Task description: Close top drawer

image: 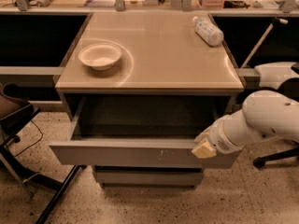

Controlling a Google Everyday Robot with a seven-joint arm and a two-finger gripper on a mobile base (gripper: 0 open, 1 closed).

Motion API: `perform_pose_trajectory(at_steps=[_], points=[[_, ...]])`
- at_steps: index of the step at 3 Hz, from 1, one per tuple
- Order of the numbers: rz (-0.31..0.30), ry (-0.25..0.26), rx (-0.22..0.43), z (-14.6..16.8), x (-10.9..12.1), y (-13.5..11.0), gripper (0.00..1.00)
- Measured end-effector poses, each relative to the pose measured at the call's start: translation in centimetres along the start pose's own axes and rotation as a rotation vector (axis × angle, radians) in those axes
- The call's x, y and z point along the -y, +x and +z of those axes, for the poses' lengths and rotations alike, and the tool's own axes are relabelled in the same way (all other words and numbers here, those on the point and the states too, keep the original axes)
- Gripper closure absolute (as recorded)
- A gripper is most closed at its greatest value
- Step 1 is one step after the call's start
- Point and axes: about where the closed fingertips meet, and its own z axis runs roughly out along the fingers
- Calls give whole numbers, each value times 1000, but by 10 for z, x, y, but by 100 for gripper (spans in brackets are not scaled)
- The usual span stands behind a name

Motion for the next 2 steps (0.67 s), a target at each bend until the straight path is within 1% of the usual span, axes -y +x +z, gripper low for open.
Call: perform_pose_trajectory(at_steps=[1, 2], points=[[-5, 9, 9, 2, 8, -7, 100], [-5, 7, 7, 2, 8, -7, 100]])
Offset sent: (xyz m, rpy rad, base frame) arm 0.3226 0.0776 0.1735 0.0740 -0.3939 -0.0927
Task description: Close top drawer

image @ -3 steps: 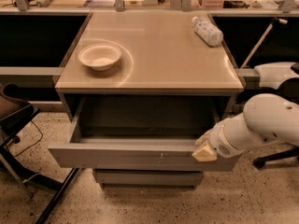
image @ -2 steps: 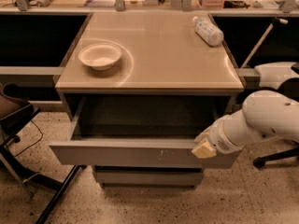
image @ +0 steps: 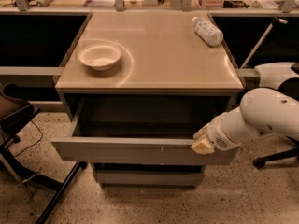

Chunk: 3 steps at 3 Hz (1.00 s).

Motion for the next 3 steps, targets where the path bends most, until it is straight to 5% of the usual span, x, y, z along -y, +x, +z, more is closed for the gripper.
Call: perform_pose_trajectory(at_steps=[3], points=[[-17, 28, 13, 0, 20, -13, 100]])
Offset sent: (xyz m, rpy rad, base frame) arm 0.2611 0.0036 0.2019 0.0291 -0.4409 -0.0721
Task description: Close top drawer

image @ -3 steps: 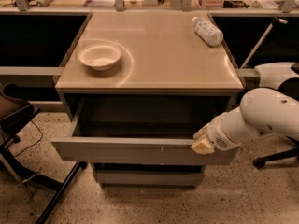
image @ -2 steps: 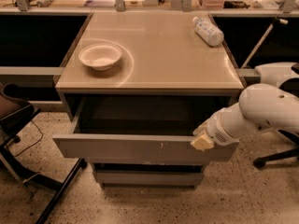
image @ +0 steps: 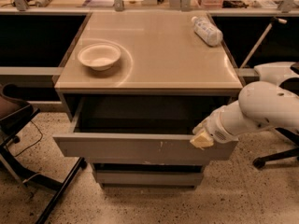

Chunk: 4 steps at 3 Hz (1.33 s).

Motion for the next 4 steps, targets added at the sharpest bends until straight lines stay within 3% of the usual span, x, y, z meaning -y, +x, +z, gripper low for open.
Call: perform_pose_trajectory(at_steps=[1, 2, 3, 4], points=[[-2, 16, 0, -6, 5, -5, 100], [-30, 95, 70, -33, 39, -59, 100], [-50, 145, 125, -57, 59, -93, 81], [-50, 145, 125, -57, 59, -93, 58]])
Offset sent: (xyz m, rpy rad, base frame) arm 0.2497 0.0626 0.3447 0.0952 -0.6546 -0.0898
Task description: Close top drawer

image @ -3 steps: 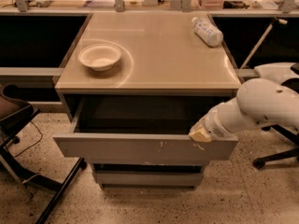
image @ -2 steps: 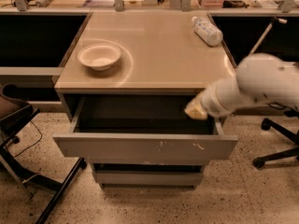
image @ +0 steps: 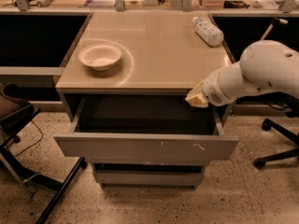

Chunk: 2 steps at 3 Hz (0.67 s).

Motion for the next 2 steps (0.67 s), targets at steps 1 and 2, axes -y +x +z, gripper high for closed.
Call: perform_pose_trajectory(at_steps=[1, 2], points=[[0, 0, 0, 0, 0, 0, 34], [0, 0, 0, 0, 0, 0, 11]])
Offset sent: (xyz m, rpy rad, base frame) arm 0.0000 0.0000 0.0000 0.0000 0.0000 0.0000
